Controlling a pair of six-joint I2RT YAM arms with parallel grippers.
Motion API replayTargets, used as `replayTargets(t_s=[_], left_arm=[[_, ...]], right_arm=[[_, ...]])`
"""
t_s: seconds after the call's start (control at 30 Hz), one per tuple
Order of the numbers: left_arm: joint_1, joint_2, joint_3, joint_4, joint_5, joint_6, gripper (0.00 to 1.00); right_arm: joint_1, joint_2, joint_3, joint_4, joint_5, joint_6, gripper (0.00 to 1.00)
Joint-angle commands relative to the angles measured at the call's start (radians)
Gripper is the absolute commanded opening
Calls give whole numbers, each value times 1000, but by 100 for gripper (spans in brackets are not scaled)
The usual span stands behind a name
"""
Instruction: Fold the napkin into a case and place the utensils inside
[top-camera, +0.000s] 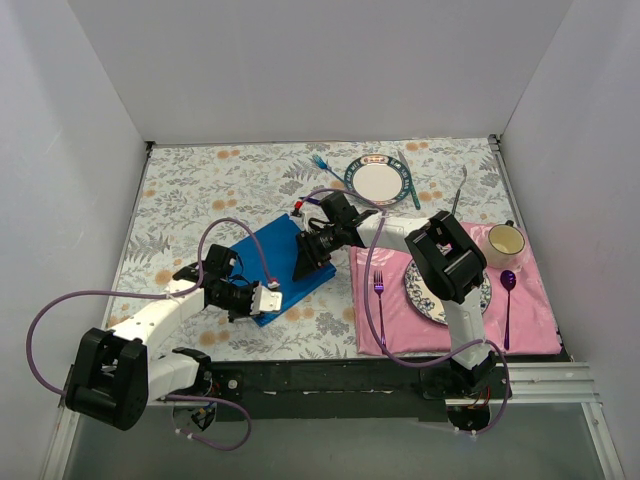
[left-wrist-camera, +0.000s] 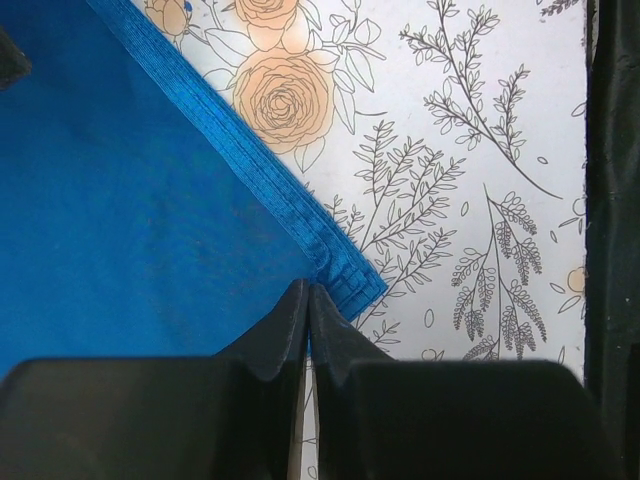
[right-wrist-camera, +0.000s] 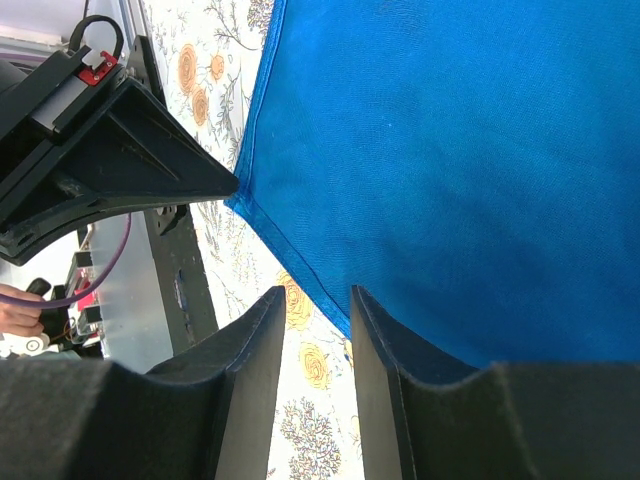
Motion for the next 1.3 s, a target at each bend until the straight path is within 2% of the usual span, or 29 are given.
replayTargets(t_s=[0.0, 0.4, 0.8, 0.97, 1.03, 1.07, 1.2, 1.27], left_arm=[[-3, -9, -3, 15, 16, -4, 0], [-4, 18, 71, 12, 44, -70, 0], [5, 86, 95, 171, 14, -255, 0], [22, 98, 104, 136, 24, -232, 0], [33, 80, 121, 70, 53, -203, 0], [40, 71, 129, 41, 62, -171, 3], [39, 2, 130, -92, 73, -103, 28], [37, -18, 130, -118, 77, -93, 30]], right_arm=[[2, 9, 30, 19, -21, -6, 41], [0, 5, 43, 11, -19, -15, 41], [-1, 0, 37, 5, -27, -18, 41], [-3, 6, 37, 0, -30, -20, 41], [-3, 8, 37, 0, -29, -21, 41], [-4, 9, 37, 0, -29, -21, 41], [-4, 15, 39, -1, -30, -20, 41], [-6, 20, 42, -1, -30, -18, 41]])
